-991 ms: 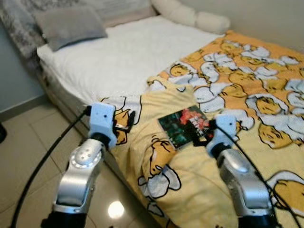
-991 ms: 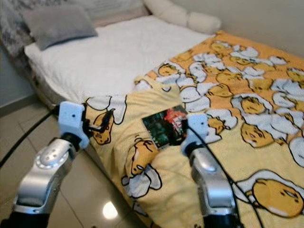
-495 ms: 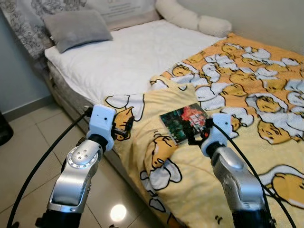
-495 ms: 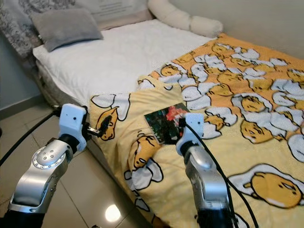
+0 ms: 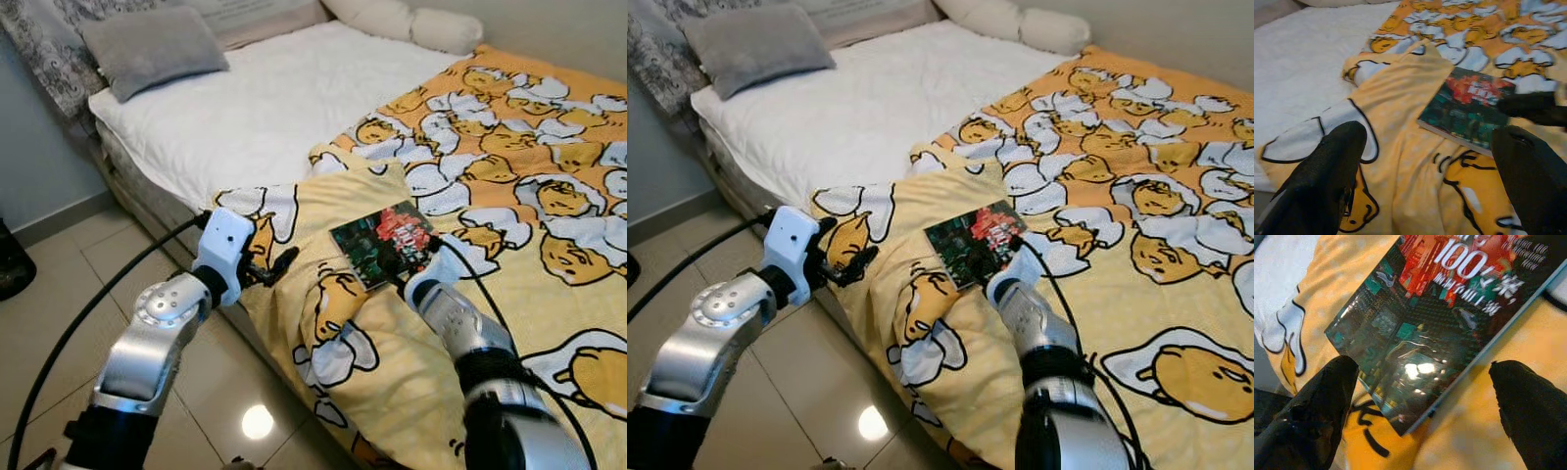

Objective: Clean up the room

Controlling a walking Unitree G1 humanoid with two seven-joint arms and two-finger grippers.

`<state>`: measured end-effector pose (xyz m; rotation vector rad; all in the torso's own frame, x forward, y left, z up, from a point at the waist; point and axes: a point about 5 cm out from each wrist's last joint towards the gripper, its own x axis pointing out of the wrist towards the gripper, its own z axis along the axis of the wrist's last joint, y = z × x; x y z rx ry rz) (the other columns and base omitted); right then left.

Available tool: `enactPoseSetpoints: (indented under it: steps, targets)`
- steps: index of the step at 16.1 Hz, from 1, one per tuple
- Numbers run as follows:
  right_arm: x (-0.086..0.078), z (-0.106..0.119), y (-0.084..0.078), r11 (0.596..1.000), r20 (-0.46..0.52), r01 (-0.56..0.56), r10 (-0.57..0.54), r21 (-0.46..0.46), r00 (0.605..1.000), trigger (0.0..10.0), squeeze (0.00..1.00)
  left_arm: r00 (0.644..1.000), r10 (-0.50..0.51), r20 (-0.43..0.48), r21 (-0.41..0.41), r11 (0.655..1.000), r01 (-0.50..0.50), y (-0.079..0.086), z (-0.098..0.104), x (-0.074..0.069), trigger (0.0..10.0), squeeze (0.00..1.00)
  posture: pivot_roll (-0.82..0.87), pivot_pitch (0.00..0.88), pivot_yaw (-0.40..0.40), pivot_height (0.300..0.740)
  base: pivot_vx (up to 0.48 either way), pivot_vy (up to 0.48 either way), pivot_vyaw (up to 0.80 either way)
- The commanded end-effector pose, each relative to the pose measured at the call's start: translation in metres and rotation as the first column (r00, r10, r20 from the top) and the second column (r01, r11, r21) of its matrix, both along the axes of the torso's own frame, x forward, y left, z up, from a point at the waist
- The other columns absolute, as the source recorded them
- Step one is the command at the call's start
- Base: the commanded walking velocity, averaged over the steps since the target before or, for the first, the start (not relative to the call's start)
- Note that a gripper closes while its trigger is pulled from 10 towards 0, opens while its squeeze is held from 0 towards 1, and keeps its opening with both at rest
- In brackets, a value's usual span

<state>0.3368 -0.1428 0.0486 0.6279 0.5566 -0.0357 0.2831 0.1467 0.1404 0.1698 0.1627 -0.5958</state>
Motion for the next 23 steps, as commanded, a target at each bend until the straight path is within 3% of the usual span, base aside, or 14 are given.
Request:
enactPoseSetpoints:
  steps: [1,2,4,11,13,15,23]
  targets:
    - [0.006,0.002,-0.003,0.998,0.012,0.054,-0.055,0.029,0.998,10.0,0.0,0.998,-0.053,-0.013,-0.038,0.998,0.053,0.001,0.007,-0.008,10.0,0.84,-0.01,0.011,0.043,0.74,0.0,0.0,0.0]
    - [0.008,0.003,-0.006,0.996,0.01,0.075,-0.076,0.039,0.997,10.0,0.0,0.996,-0.084,-0.027,-0.046,0.996,0.082,0.0,0.007,-0.013,10.0,0.74,-0.01,0.032,0.048,0.74,0.0,0.0,0.0]
    - [0.013,0.008,-0.012,0.99,0.015,0.124,-0.125,0.069,0.992,10.0,0.0,0.989,-0.144,-0.038,-0.01,0.99,0.143,0.0,0.006,-0.024,10.0,0.66,0.0,0.078,0.056,0.74,0.0,0.0,0.0]
    - [0.013,0.003,-0.021,0.967,-0.019,0.209,-0.209,0.143,0.978,10.0,0.0,0.986,-0.16,-0.038,0.018,0.987,0.161,0.003,0.013,-0.031,10.0,0.67,0.04,0.169,0.076,0.74,0.0,0.0,0.0]
    - [0.015,0.006,-0.022,0.949,-0.007,0.234,-0.238,0.209,0.971,10.0,0.0,0.987,-0.157,-0.031,0.016,0.987,0.158,0.006,0.016,-0.031,10.0,0.67,0.05,0.2,0.087,0.74,0.0,0.0,0.0]
    - [0.02,0.014,-0.02,0.936,0.047,0.2,-0.222,0.291,0.974,10.0,0.0,0.986,-0.16,-0.035,0.014,0.987,0.161,0.005,0.017,-0.033,10.0,0.67,0.05,0.208,0.085,0.74,0.0,0.0,0.0]
    - [0.027,0.03,-0.019,0.932,0.166,0.071,-0.138,0.355,0.976,10.0,0.0,0.989,-0.143,-0.032,0.023,0.989,0.144,0.007,0.017,-0.034,10.0,0.67,0.04,0.195,0.057,0.74,0.0,0.0,0.0]
